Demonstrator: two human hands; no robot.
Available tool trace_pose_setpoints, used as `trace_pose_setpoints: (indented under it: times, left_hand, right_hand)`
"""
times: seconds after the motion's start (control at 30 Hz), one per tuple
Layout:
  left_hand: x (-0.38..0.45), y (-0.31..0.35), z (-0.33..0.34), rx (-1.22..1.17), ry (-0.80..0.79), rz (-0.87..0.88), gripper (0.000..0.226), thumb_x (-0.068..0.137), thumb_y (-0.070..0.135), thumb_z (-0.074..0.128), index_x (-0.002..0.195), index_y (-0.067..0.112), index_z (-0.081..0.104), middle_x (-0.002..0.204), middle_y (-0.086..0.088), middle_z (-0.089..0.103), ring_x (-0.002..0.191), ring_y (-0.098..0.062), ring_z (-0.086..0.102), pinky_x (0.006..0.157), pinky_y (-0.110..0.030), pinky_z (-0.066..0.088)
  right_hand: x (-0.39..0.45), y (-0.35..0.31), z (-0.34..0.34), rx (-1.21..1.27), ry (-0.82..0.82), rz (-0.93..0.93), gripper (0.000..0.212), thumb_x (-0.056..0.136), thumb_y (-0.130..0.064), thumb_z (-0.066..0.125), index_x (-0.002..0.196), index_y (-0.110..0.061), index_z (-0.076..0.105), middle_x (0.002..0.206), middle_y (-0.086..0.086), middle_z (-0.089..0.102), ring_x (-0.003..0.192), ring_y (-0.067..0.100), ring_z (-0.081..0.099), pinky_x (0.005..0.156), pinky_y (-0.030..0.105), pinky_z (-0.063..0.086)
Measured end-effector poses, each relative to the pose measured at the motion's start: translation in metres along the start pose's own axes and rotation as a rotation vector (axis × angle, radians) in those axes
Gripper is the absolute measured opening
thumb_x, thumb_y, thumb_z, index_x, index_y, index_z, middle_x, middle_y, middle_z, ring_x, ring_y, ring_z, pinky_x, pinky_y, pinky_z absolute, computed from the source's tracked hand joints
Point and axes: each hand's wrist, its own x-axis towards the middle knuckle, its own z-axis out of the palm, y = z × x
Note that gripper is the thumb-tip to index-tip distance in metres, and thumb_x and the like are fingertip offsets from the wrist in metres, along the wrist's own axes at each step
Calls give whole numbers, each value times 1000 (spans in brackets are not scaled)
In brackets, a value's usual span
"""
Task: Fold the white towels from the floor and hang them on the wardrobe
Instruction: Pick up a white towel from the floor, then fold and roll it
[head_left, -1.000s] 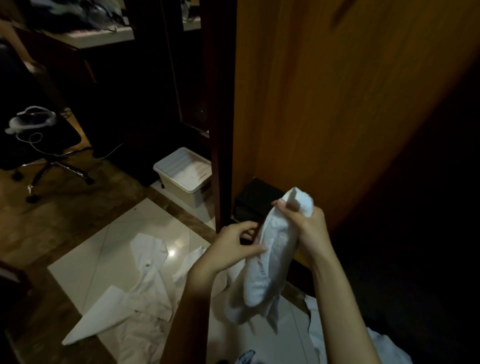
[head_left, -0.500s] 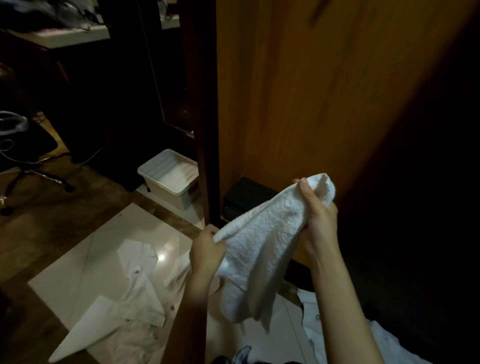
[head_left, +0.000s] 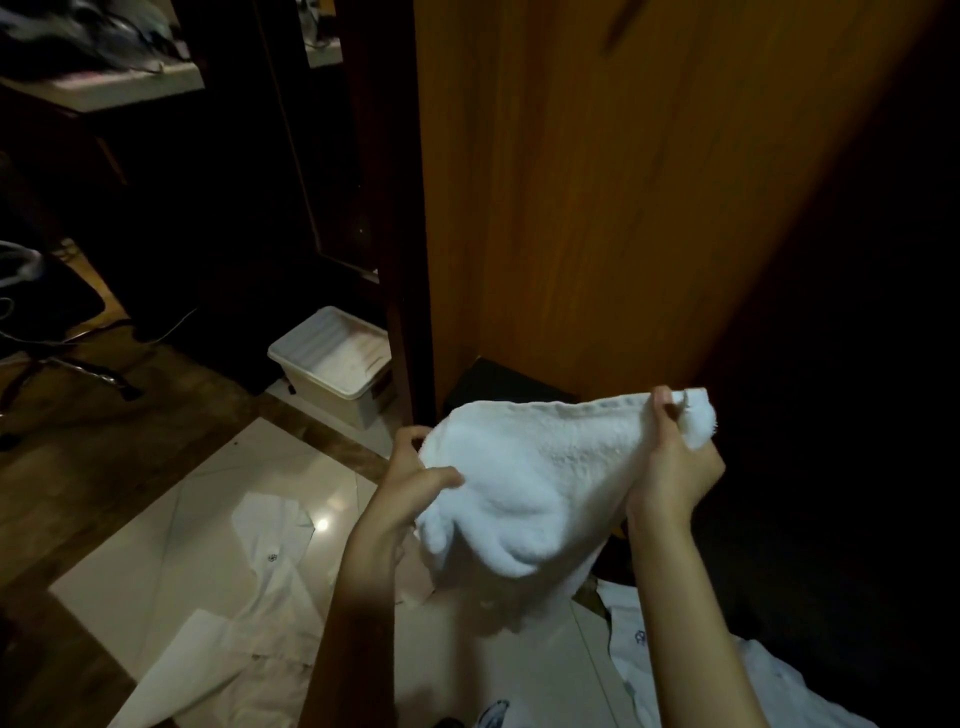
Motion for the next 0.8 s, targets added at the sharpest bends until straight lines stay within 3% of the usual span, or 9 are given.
trace_pose_setpoints:
  times: [0.13,0.2,0.3,0.37,0.47,0.53,0.67,0.73,0.8]
  left_hand:
    - [1,-2,-17,220,-127,55,78,76,-13,60,133,26,24,110,-6,44,89,-18,48,59,-26,44]
    - [4,-7,-28,390,-109,133,82,73,-6,70,133,28,25,110,-5,43,95,-20,50,67,-25,45]
    - [10,-13,-36,483,78,275,63,73,-13,61,125,16,43,114,-6,43,95,-17,49,70,-5,39]
    - [11,-19,-38,546,141,290,52,72,-16,53,118,7,54,113,-9,49,94,-14,48,67,-6,35]
    - [12,-31,-36,610,68,294,34,72,-2,59,106,1,67,102,-10,64,90,-17,56,68,-11,35]
    - [9,-36,-31,608,35,267,22,76,-7,60,92,2,73,89,-7,65,81,-14,54,62,-5,34]
    - [3,-42,-25,449,124,258,33,79,-10,63,68,20,67,70,6,60,64,2,57,62,2,35]
    - [4,-45,-24,402,151,251,32,83,-5,61,70,24,65,73,8,64,70,0,60,63,-1,37]
    - [7,-48,-22,357,178,226,22,90,0,55,82,17,66,81,2,66,79,-10,60,65,-7,38]
  right_hand:
    - [13,10,-16,23,134,63,23,88,-32,65,107,-20,62,94,-6,67,86,2,64,76,20,49]
    - [18,10,-22,29,126,83,28,88,-32,65,114,-19,62,99,-5,67,93,4,63,82,23,49]
    - [17,8,-23,31,88,100,17,89,-27,64,105,-22,63,92,-9,65,85,-3,61,71,15,45]
    - [14,8,-21,24,73,101,5,90,-25,64,94,-28,62,88,-10,65,80,-5,61,68,14,44]
    - [13,10,-20,1,58,95,2,90,-24,63,89,-25,63,83,-11,64,73,-6,60,63,11,42]
    - [13,13,-22,-14,60,88,6,89,-25,65,93,-20,64,82,-10,63,73,-6,59,61,9,41]
    - [16,15,-25,-38,83,67,10,89,-26,66,93,-17,64,80,-8,63,73,-1,60,61,11,42]
    - [17,13,-26,-45,92,63,8,88,-26,66,89,-18,64,80,-8,63,74,0,60,63,13,42]
    - [19,12,-27,-57,108,41,9,88,-26,66,82,-22,61,77,-9,62,71,-1,59,59,11,42]
